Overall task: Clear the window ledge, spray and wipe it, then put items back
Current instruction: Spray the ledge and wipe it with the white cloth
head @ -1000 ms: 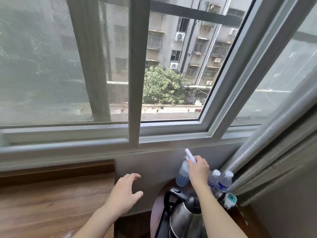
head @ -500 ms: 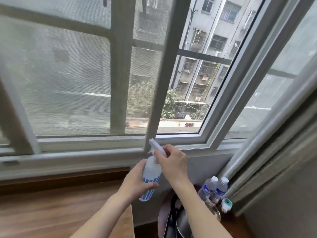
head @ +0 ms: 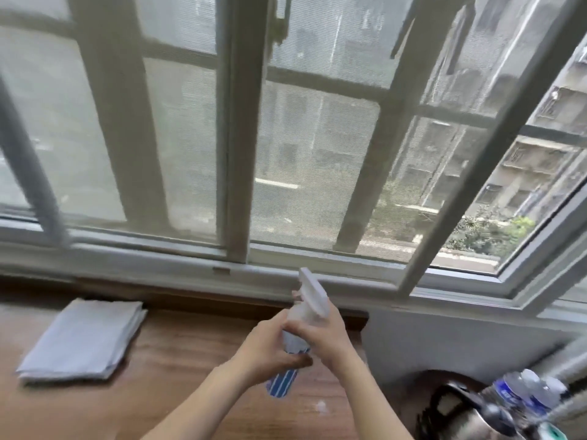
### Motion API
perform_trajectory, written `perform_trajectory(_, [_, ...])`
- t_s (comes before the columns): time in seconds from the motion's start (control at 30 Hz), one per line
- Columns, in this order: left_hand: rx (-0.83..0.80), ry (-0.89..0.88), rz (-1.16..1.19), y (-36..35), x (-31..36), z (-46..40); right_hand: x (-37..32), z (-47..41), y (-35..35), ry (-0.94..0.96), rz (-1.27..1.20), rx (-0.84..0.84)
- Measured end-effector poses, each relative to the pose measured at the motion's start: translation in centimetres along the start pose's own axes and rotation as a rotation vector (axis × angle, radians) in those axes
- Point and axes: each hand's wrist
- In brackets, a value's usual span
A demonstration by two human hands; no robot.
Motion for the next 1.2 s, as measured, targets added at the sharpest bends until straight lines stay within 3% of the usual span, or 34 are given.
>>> perform_trajectory(0.17, [0.038, 0.081, 0.037, 4.2, -2.7, 4.0, -1.4, -1.0, -6.2, 0.114, 0.005, -0.032])
perform_trajectory(0.43, [0.061, 0.275, 0.012, 9.5, -6.3, 7.4, -1.6, -1.7, -11.1, 0.112, -0.036, -0.108])
perform_trajectory(0.67, [0.420, 0.552, -0.045, 16.7, -14.9, 9.3, -2.2, -2.2, -14.6, 0.140, 0.107, -0.178])
perform_trajectory(0.8, [0.530, 0.679, -0.153, 20.1, -18.9, 8.3, -2.4, -3.0, -17.8, 0.130, 0.145, -0.207])
perform_trajectory(1.0, [0.531, 0.798, -0.195, 25.3, -25.2, 6.7, -2.5, -5.0, -23.6, 0.090, 0.172, -0.119])
perform_trajectory(1.2, [0.446, 0.866, -0.079, 29.1, -30.3, 5.7, -2.7, -5.8, -29.1, 0.034, 0.227, -0.047])
Point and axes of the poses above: each hand's wrist, its own z-axis away from the middle knuckle, its own y-axis out of the back of the hand, x = y × z, and after that the axes turned 8 degrees about y, right-handed
